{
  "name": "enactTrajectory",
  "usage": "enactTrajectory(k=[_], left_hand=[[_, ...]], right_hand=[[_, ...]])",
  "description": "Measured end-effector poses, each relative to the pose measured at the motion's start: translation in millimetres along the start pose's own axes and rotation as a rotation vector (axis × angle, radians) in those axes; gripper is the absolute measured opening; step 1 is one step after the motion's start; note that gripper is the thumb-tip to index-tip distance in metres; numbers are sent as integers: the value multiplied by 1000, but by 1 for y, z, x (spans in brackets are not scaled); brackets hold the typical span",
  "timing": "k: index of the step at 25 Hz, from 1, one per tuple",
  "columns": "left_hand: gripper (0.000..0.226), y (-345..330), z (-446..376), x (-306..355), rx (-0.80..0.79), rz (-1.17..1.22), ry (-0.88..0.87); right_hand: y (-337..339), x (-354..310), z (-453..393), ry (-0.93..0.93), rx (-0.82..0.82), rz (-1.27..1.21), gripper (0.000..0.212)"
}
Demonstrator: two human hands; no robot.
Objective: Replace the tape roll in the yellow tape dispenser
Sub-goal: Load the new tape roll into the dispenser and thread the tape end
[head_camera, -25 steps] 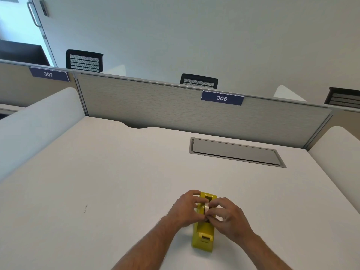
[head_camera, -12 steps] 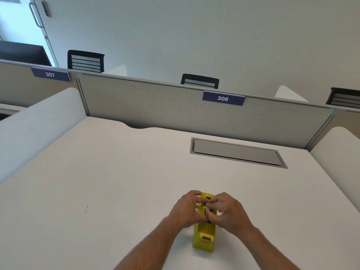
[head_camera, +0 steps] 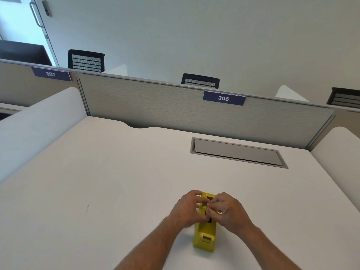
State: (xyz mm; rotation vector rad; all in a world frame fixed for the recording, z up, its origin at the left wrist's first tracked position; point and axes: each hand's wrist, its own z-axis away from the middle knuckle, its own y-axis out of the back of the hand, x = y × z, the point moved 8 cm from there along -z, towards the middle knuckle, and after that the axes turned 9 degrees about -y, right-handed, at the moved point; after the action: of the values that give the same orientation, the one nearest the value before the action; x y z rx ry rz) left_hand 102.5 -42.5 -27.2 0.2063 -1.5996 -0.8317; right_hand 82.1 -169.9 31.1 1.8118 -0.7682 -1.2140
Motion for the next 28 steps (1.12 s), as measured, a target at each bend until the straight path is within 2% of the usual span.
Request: enactTrajectory(k=[6,16,21,28], left_hand=[[66,0,-1,-1,-4,0,7],[65,-1,0,-1,7,17,2],[57,1,1,0,2,54,-17],[57,2,0,2,-10,127,-43]], right_hand=[[3,-1,0,37,-40,43,14],[1,-2,0,29,-53,21,6],[3,0,-5,-9,-56,-14,5],[-5,1,-4,-24,-56,34,27]])
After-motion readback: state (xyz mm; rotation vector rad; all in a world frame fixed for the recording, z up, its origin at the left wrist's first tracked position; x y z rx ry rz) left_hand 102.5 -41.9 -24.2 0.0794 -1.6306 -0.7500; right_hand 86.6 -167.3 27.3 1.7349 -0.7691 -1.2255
